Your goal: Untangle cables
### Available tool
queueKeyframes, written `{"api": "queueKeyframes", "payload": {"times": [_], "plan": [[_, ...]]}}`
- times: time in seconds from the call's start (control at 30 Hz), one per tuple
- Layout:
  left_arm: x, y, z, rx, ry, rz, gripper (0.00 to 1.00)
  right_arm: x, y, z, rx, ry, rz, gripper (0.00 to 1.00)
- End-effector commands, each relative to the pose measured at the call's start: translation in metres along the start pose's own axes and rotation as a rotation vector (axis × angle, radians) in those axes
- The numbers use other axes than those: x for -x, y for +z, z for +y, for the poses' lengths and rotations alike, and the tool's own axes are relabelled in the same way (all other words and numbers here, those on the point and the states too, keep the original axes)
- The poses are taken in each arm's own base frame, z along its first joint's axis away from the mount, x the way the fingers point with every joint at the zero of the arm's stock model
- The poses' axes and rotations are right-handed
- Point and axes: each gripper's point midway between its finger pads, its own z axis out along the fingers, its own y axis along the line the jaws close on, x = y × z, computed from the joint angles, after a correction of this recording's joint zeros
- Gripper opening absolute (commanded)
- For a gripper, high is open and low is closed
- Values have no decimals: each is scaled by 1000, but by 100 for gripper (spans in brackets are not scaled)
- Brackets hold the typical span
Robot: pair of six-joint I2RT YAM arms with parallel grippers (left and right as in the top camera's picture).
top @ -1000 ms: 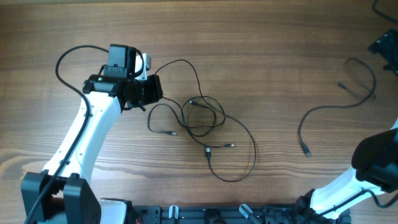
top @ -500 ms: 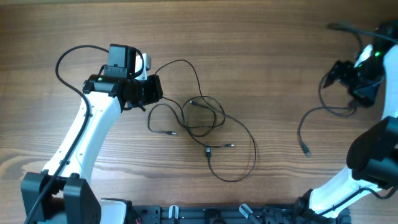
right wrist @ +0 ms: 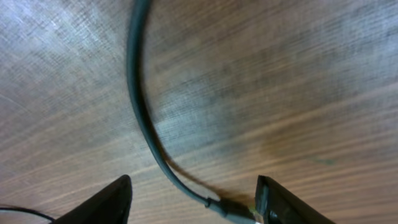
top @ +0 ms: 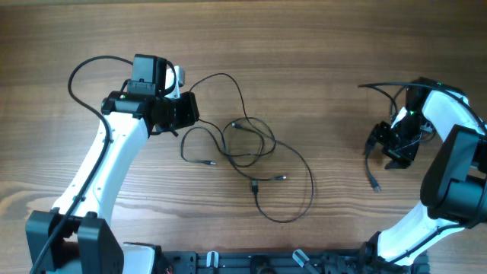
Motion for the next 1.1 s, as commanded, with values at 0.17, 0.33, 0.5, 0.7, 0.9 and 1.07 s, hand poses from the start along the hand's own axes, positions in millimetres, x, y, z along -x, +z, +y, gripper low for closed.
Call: {"api": "queueKeyframes", "payload": {"times": [0.17,0.33,0.5,0.7,0.9,1.07], "plan": [[-3,1,2,11,-2,14,4,0,5,-12,-75,72,-3,52],[-3,1,2,10,-2,13,4,1,5,-14,-88,90,-11,52],[-3,1,2,10,-2,13,4,6,5,-18,-111,88,-34,50],[-3,1,2,10,-2,13,4,10,5,-17,-106,86,-50,29],[-3,1,2,10,-2,13,4,12,5,-11,-71,83,-54,26],[-3,1,2,10,-2,13,4,10,26,21,58,-44,-63,34]]}}
